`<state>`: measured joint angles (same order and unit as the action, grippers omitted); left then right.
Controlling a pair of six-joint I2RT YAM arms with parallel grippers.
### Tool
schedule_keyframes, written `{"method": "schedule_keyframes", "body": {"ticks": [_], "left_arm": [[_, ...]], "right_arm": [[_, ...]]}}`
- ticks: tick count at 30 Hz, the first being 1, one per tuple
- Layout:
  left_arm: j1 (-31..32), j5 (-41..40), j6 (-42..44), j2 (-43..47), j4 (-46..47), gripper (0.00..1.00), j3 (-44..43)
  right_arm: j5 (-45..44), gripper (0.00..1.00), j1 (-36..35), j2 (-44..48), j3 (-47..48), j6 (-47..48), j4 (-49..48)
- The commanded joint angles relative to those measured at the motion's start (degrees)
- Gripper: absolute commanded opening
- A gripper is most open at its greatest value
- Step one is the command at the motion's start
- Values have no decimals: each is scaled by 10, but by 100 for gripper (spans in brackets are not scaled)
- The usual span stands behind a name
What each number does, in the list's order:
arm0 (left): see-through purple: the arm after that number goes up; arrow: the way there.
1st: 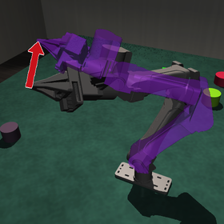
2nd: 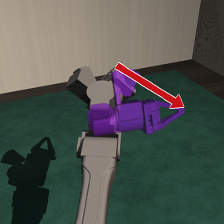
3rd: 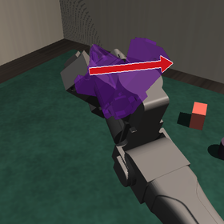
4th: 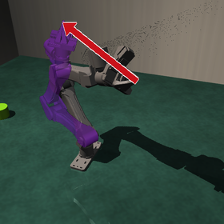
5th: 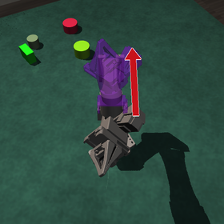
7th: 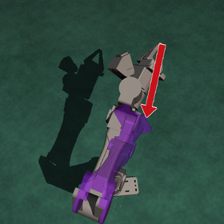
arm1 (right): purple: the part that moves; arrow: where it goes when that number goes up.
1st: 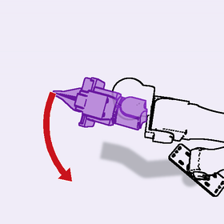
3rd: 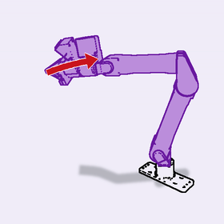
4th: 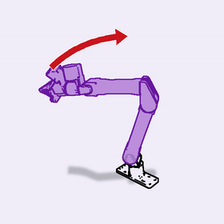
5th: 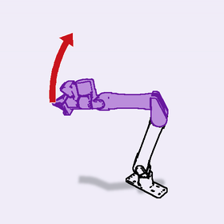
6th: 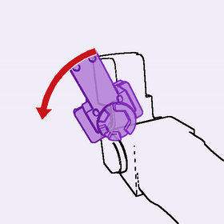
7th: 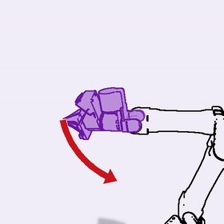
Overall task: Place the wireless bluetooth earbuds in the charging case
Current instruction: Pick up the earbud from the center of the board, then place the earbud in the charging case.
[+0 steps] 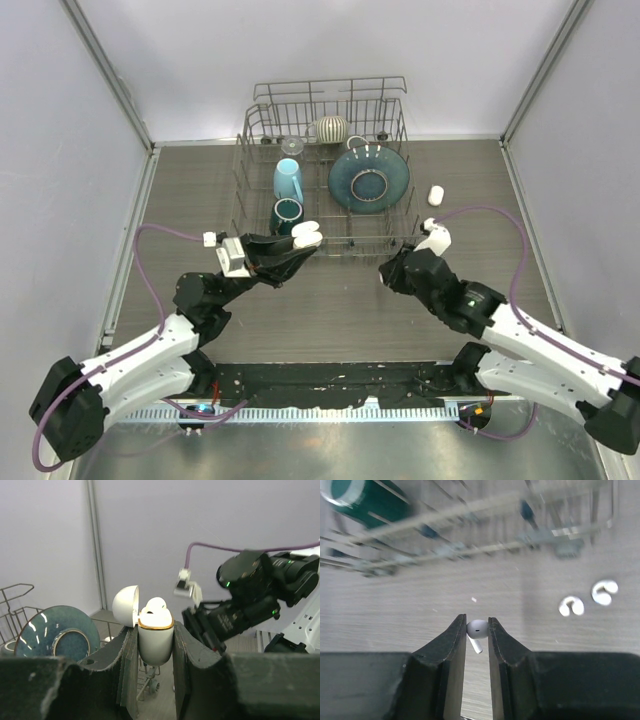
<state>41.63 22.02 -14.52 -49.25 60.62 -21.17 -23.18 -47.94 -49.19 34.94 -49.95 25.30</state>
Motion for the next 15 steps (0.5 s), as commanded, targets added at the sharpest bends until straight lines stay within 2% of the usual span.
{"method": "schedule_keyframes", "body": {"ticks": [1, 10, 13, 15], "left_arm": [[3, -13, 3, -8, 42, 0, -7], [3, -16, -1, -20, 57, 0, -6], [2, -17, -1, -21, 58, 0, -8], [2, -17, -2, -22, 58, 0, -8]], "right_arm": [[-94, 1, -21, 61, 63, 64, -74], [-101, 1, -48, 83, 86, 130, -285], [-57, 1, -71, 63, 106, 182, -385], [-31, 1, -89, 42, 122, 203, -408]]}}
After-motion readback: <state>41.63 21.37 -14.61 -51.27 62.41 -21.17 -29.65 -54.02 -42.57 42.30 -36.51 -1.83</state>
